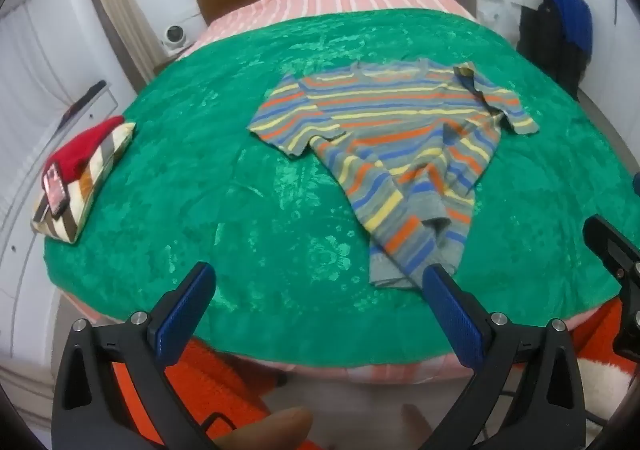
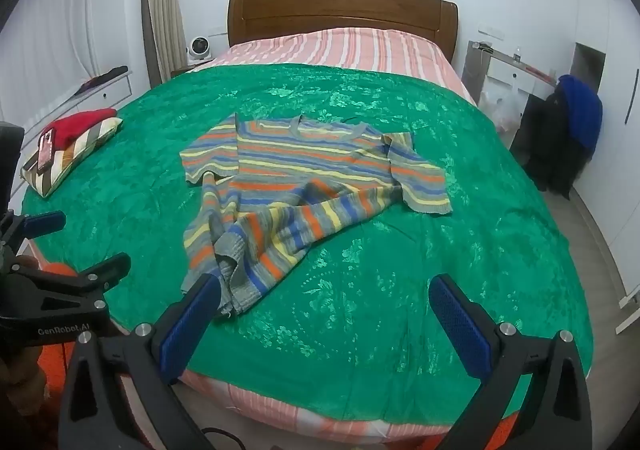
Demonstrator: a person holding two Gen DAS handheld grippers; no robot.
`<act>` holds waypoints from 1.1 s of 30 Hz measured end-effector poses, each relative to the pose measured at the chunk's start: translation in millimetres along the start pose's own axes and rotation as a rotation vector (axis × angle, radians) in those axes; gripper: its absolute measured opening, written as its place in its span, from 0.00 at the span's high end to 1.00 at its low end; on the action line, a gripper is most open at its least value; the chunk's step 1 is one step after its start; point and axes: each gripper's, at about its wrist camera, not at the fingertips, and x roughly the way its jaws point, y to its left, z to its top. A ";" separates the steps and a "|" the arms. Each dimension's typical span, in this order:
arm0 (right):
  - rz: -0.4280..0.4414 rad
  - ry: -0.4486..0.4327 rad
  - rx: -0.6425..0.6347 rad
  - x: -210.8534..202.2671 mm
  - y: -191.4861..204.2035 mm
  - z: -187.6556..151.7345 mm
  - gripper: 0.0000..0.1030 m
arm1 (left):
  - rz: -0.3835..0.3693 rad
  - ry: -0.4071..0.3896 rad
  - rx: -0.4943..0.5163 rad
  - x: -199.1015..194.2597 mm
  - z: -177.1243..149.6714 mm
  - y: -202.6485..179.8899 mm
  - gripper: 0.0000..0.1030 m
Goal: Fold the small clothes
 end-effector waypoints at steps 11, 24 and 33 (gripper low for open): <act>-0.007 0.009 -0.003 3.3 0.0 -0.4 0.00 | 0.011 0.003 0.017 0.9 -2.5 1.4 0.00; -0.017 0.015 -0.009 5.7 1.3 -0.6 0.00 | 0.031 0.021 0.017 4.1 0.3 3.0 0.00; -0.057 0.014 -0.018 8.0 -0.1 -2.6 0.00 | 0.024 0.037 0.011 5.6 -2.3 1.3 0.00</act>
